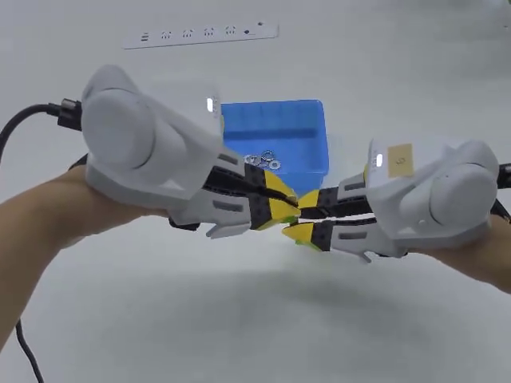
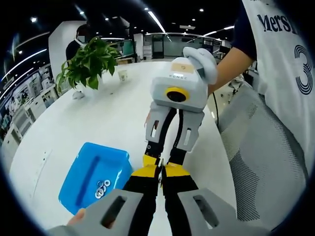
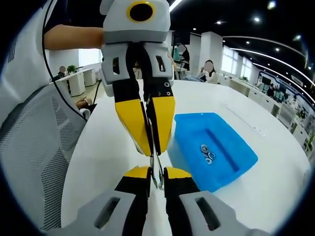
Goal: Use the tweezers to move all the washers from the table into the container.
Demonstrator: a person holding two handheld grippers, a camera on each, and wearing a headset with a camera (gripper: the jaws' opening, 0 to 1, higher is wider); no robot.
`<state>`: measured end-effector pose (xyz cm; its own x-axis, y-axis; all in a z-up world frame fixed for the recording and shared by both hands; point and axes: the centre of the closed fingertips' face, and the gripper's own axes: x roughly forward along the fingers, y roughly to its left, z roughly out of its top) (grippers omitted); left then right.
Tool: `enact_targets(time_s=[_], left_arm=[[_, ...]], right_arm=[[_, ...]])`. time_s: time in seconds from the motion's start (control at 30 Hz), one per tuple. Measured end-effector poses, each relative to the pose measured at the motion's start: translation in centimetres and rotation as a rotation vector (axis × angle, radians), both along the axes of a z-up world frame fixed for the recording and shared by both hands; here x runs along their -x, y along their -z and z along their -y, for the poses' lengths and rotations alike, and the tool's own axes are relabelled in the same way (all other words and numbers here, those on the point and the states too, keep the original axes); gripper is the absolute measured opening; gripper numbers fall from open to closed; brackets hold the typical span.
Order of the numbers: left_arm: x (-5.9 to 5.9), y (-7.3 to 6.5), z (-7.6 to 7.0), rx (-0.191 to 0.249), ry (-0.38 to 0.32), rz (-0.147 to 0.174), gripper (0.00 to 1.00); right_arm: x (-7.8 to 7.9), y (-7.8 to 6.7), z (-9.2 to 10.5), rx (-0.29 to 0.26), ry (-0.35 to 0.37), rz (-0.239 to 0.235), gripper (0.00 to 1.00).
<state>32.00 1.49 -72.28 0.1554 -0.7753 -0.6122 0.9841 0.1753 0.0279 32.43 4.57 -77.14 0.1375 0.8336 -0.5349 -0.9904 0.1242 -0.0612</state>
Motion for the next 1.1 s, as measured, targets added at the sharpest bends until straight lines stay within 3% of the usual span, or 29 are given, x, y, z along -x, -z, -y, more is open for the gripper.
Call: enact_targets(time_s=[0.47,0.63,0.8,1.1], left_arm=[[-0.14,0.11,-0.07,0.002,-0.009,0.005,0.06],[-0.01,0.17,0.04,0.007,-0.014,-0.019,0.07],[0.02,0.25,0.27,0.006,-0.006,-0.022,0.07],[0.08,-0.17,0.34,-0.031,0.019,-0.019,0.07]], right_arm=[[-0.03,0.09,-0.04,0.001,-0.003,-0.005,0.12],[0.03,0.22,-0.04,0.006,-0.012,-0.005,0.11],[0.07,0.32,0.04,0.017,-0.025,0.004,0.1],[0.09,-0.1,-0.01,0.016,-0.016,-0.009,0.1]])
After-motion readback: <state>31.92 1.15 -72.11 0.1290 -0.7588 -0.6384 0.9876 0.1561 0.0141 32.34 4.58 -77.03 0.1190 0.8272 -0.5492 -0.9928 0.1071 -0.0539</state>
